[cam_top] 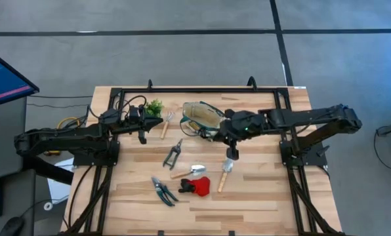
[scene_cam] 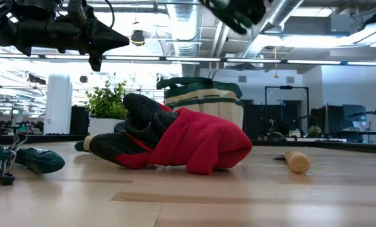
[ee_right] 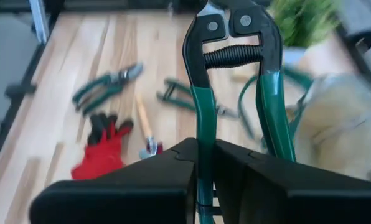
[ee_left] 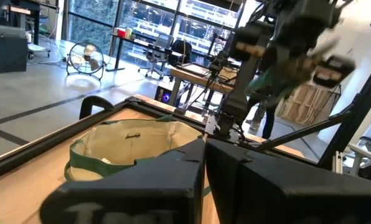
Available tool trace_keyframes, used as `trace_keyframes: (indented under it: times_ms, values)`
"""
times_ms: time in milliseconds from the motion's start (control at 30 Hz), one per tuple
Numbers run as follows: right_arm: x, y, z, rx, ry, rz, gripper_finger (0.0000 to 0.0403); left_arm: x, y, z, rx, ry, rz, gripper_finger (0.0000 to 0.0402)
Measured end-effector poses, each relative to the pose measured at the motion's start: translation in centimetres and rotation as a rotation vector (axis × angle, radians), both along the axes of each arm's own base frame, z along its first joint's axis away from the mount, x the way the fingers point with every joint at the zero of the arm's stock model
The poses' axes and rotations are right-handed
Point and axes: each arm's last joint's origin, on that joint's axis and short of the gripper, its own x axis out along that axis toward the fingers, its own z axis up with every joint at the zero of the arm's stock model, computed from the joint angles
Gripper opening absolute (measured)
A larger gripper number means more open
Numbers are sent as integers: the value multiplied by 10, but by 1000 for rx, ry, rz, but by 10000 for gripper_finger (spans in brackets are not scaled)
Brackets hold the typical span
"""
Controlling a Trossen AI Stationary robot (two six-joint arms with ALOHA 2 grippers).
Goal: Pick & Place Garden tools in Gardening bag
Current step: Put the top right shear scissor into the gardening bag
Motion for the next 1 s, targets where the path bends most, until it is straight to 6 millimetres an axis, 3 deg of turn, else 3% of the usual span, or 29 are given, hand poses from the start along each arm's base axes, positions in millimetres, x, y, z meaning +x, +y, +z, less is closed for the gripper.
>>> trace_keyframes:
  times_ms: [333,600,800,1000]
  values:
    - [1,-4,42,-64,-84,-119,18,0,0,0,-1,0,0,2]
    - [0,-16,61,3,-155,-242,16,0,0,0,-2,0,0,2]
    - [5,-29,55,30,-130,-312,19,0,0,0,-2,0,0,2]
    - [26,-44,38,42,-89,-377,19,0,0,0,-2,0,0,2]
